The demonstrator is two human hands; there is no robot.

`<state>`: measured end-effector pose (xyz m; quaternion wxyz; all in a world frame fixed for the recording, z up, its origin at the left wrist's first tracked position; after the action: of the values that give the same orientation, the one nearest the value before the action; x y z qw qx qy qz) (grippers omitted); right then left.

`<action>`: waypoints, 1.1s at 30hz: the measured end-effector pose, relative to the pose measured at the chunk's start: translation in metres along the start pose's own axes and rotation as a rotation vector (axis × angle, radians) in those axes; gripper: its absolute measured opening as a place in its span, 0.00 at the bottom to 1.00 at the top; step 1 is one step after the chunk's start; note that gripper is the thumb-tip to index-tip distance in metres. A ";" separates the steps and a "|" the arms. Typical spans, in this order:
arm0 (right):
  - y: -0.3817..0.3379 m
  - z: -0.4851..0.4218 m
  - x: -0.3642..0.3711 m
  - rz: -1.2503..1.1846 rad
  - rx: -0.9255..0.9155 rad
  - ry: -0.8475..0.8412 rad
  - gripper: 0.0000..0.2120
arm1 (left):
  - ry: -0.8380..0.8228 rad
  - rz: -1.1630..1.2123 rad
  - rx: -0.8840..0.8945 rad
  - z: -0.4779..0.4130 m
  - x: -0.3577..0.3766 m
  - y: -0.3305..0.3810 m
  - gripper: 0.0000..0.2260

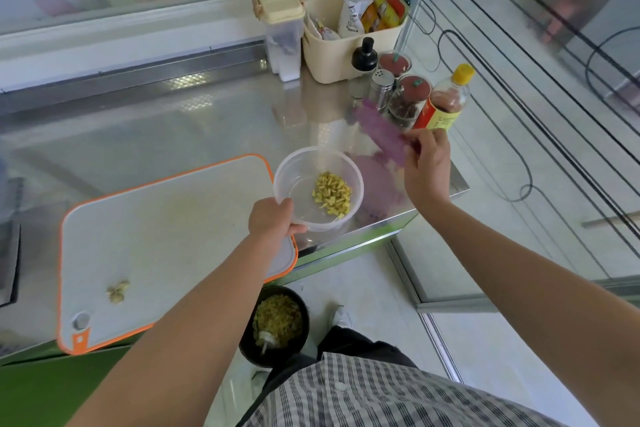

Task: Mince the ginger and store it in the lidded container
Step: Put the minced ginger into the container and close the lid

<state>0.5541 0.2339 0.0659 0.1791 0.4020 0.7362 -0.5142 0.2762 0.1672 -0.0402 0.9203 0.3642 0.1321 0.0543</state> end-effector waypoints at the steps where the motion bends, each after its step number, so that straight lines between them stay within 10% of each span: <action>1: -0.001 -0.003 -0.006 -0.067 0.051 0.016 0.09 | 0.004 -0.008 0.004 0.000 0.001 0.000 0.05; 12: 0.024 0.037 0.046 -0.976 0.977 -0.224 0.09 | -0.214 0.034 -0.125 0.013 0.030 -0.010 0.15; 17: 0.045 0.057 0.059 -0.609 0.866 -0.316 0.09 | -0.109 0.308 -0.192 0.013 0.015 -0.017 0.32; 25: 0.037 0.054 0.063 -0.210 0.594 -0.445 0.13 | -0.073 0.055 -0.057 0.003 0.013 -0.008 0.16; 33: 0.045 0.061 0.076 -0.325 0.742 -0.531 0.18 | -0.006 -0.117 0.040 -0.011 0.007 -0.009 0.13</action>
<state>0.5332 0.2164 -0.0387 0.1227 0.1732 0.4851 -0.8483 0.2800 0.1696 -0.0555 0.9148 0.3744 0.1518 -0.0035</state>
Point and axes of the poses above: each hand's wrist, its own z-axis away from the middle knuckle, its own x-axis out of the palm, y = z × x, the point moved 8 cm from there along -z, towards the middle knuckle, and after that the axes turned 4 degrees about -x, right-handed, at the moved point
